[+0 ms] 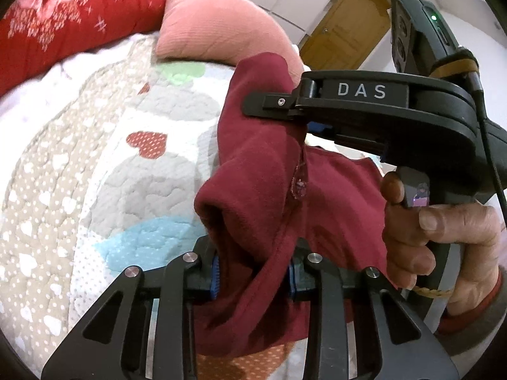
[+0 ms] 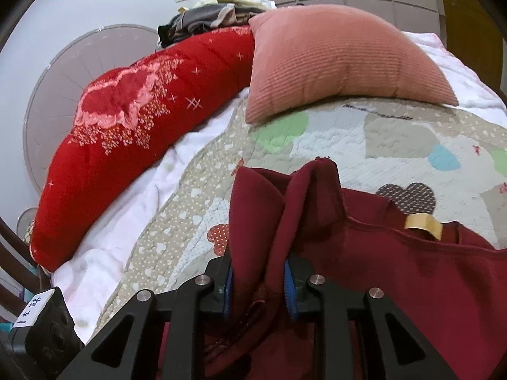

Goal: Fold small clothes

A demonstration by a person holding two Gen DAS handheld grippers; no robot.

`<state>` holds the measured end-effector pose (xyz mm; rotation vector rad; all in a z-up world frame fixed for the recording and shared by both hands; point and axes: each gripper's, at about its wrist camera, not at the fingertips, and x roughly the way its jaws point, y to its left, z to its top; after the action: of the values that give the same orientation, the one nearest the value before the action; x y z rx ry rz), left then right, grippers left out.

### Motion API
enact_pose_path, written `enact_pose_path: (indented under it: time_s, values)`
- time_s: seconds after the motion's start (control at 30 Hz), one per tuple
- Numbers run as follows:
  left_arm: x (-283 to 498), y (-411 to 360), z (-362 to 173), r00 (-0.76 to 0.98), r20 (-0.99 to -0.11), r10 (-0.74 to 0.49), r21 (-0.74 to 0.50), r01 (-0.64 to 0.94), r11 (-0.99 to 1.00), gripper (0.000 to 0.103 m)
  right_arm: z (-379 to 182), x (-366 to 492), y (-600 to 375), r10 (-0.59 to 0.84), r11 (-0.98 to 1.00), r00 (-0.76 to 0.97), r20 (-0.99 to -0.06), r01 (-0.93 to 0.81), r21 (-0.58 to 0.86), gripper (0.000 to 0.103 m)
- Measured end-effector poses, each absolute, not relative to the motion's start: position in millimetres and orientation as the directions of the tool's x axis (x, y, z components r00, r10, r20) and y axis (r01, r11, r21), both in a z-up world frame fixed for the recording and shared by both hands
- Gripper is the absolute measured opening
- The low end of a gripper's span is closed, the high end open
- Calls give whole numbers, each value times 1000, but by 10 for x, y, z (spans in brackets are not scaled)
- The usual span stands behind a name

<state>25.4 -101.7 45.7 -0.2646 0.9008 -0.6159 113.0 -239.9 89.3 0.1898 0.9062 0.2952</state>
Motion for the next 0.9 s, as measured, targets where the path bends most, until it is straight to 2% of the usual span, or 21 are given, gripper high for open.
enact_pose_path:
  time_s: [0.53,0.9]
  values:
    - [-25,-1505,880,476,-641,-602,-390,474,789,29,1325,683,-2917,318,945,649,-692,-160,284,22]
    - [-266,-2152,1007,451,-652,-609,-326,559,763,29,1430,339,-3565,280,955,675,-683,-122,271,19]
